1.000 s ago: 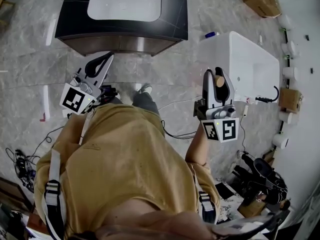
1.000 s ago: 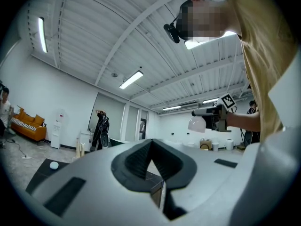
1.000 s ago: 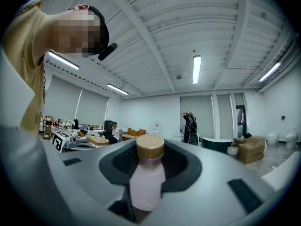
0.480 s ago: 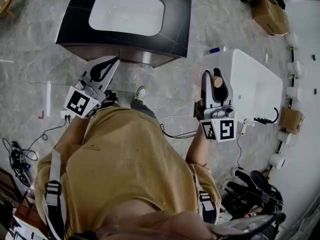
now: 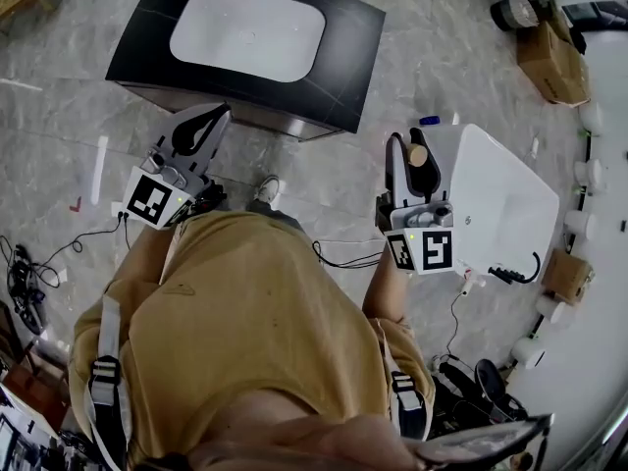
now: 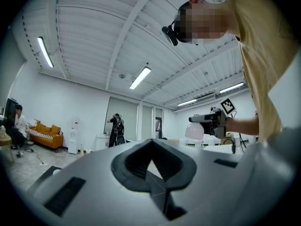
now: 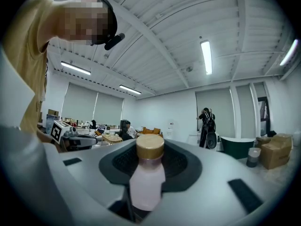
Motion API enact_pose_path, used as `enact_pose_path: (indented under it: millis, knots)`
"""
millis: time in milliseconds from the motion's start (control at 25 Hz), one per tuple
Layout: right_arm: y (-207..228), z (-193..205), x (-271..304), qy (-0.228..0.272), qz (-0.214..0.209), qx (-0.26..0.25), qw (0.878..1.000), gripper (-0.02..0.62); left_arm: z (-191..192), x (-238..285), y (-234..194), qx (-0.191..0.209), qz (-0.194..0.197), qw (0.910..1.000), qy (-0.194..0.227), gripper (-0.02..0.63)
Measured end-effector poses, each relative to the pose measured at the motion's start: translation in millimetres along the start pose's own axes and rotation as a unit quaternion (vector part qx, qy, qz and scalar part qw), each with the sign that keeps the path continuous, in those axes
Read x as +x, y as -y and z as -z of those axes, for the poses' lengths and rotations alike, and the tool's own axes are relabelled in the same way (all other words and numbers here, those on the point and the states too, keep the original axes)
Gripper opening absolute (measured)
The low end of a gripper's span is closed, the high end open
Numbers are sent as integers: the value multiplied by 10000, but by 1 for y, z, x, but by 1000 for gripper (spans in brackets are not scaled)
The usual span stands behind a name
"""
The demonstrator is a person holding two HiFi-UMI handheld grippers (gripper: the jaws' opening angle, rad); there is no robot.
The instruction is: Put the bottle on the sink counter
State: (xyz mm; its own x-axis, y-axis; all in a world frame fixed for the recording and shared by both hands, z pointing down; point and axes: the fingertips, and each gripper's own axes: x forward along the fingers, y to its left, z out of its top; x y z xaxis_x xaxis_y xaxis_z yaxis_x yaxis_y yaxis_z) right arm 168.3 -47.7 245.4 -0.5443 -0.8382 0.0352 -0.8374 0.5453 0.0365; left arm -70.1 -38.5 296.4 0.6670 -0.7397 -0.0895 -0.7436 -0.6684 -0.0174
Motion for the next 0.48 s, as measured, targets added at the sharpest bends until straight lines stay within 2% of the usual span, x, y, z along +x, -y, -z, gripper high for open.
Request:
enact_pose_path:
  millis: [200, 480]
  knots:
    - [8, 10, 15, 1, -368, 43, 9993, 120, 0, 6, 0, 93, -356, 9993, -68, 2]
    - [13, 19, 31, -47, -588, 92, 9982, 119, 2, 7, -1, 68, -525, 9986, -93, 2]
